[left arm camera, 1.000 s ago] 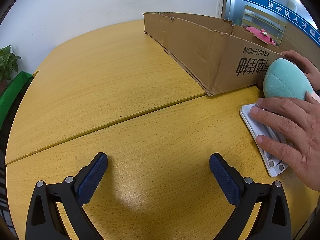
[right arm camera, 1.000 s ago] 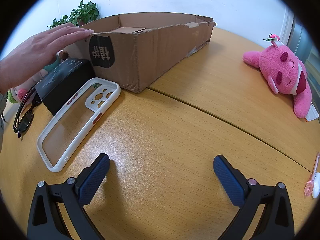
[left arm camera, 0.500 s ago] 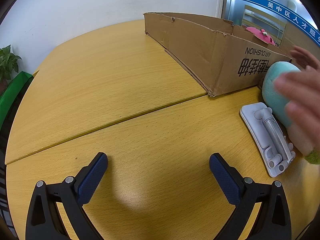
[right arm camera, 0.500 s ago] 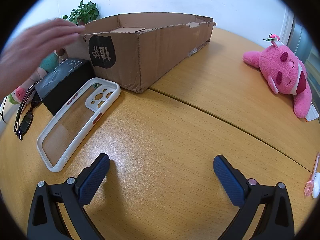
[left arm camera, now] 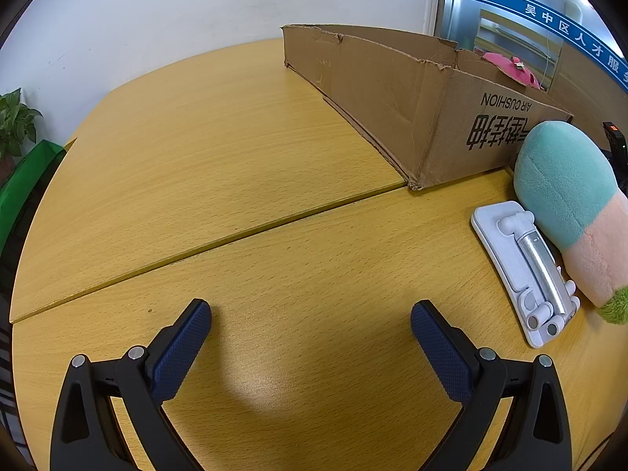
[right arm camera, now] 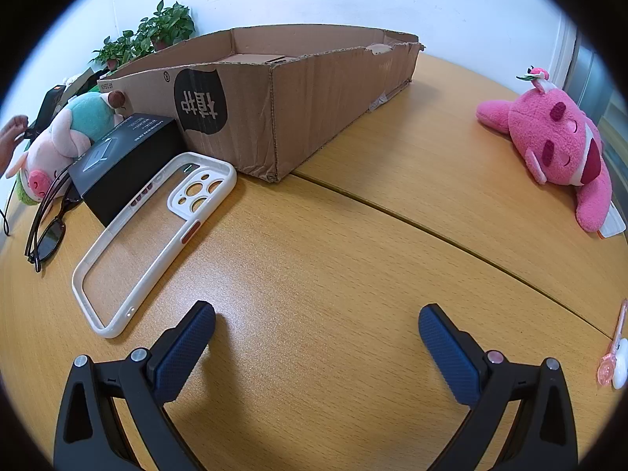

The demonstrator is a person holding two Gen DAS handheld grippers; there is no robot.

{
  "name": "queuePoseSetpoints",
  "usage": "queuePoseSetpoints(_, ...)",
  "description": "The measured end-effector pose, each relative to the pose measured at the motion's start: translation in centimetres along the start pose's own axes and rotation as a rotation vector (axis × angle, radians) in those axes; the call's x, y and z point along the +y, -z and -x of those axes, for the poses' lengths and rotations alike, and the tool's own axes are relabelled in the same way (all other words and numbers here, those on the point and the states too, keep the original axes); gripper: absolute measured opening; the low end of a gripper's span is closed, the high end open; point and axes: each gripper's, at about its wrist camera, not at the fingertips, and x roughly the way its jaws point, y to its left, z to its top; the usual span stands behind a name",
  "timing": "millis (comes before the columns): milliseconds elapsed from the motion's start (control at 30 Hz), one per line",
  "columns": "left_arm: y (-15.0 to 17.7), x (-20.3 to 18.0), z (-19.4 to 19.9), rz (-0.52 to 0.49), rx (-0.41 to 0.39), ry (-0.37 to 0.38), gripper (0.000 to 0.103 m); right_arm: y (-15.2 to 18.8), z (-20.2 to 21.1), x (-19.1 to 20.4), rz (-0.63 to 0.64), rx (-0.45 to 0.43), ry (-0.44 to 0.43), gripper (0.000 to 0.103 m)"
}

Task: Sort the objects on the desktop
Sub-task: 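Move the left tool to the teal-and-pink plush pig and close on it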

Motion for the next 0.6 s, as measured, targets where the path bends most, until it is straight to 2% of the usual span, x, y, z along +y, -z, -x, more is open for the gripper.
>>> queuePoseSetpoints(267,0.5,-0.1,-0.1,0.004,-0.001,-0.001,0.103,0.0,0.2,0.7,-0.035,0.000,0.025,0.103)
queuePoseSetpoints(367,1.5,-0.9,-0.3,0.073,-0.003,-0.053,0.103,-0.1,0.2,1.0,-0.073,0.000,0.053,0.103)
queuePoseSetpoints(433,1.8,-1.4,-0.5,0.154,-0.004,-0.114,0.103,0.0,0.2,1.2,-0.104,0.000,0.073,0.103)
queuePoseSetpoints(600,1.6,-3.5,-0.9,0.295,-0.007,-0.218,0.103,0.4,0.5,1.9,-0.225,0.001,0.163,0.103)
